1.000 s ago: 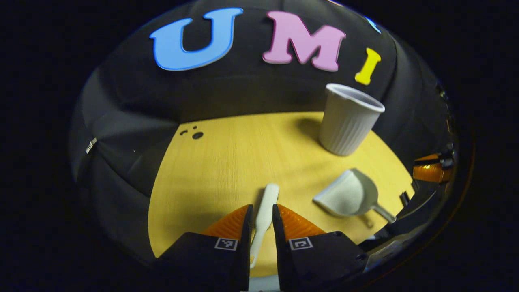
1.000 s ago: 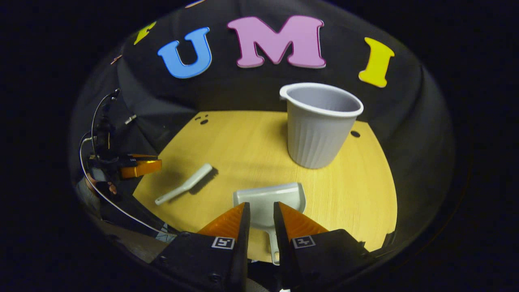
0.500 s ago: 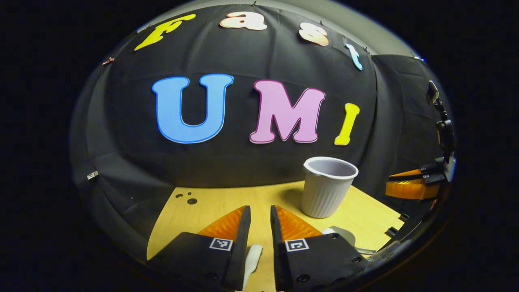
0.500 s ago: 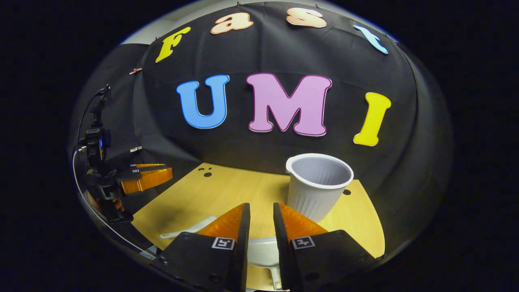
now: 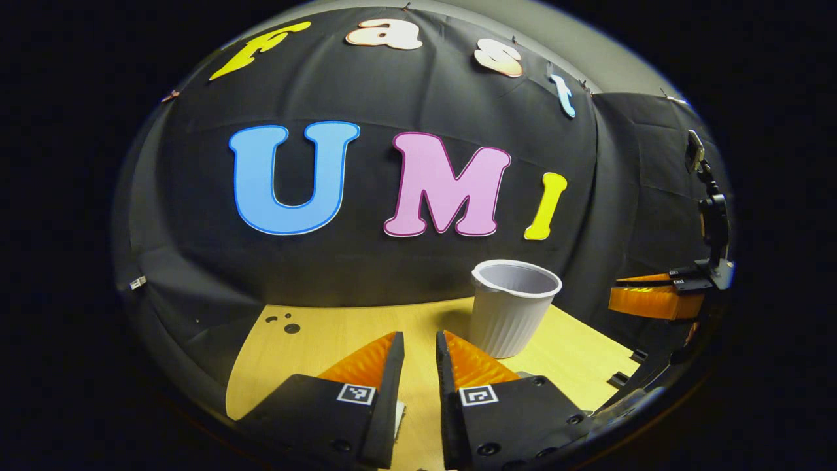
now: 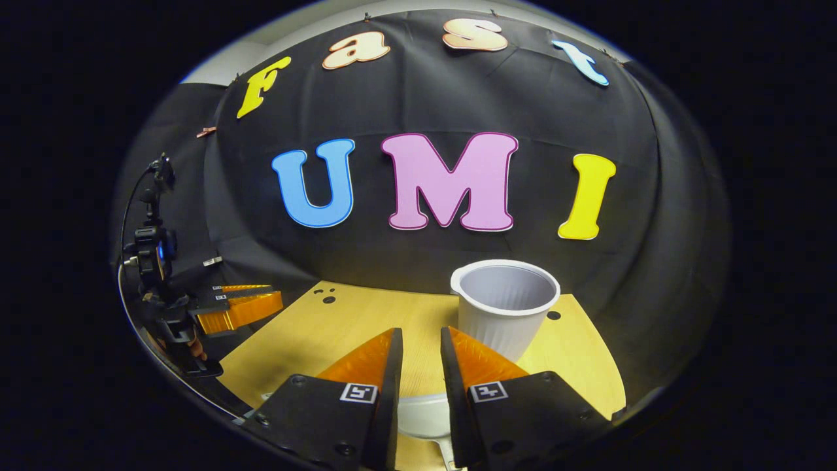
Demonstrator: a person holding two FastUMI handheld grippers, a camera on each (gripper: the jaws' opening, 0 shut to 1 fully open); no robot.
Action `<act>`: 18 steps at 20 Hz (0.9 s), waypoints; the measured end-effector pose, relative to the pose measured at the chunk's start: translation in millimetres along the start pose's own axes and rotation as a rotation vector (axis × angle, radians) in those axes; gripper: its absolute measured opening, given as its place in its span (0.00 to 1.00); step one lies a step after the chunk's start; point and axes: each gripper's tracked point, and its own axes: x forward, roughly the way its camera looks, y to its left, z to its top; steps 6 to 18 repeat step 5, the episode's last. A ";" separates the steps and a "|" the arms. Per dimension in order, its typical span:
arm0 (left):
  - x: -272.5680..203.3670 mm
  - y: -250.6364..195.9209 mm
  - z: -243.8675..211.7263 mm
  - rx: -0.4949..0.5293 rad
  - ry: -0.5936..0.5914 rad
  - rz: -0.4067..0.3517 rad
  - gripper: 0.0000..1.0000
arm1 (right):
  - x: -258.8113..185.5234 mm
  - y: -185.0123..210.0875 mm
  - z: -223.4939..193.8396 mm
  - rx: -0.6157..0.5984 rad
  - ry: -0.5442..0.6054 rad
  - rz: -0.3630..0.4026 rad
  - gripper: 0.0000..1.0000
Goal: Pick up the small broom and dustpan from the desktop, sweep the trash into the dustpan with the broom, and then empty the trash into the garbage bin.
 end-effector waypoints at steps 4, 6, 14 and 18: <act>-3.2 3.2 -0.9 -0.010 -0.003 0.036 0.33 | 0.0 -9.4 4.1 -0.010 -0.011 0.018 0.36; -3.6 4.4 -4.9 -0.017 0.004 0.052 0.33 | 1.1 -12.4 4.4 -0.015 -0.011 0.023 0.36; -3.6 4.4 -4.9 -0.017 0.004 0.052 0.33 | 1.1 -12.4 4.4 -0.015 -0.011 0.023 0.36; -3.6 4.4 -4.9 -0.017 0.004 0.052 0.33 | 1.1 -12.4 4.4 -0.015 -0.011 0.023 0.36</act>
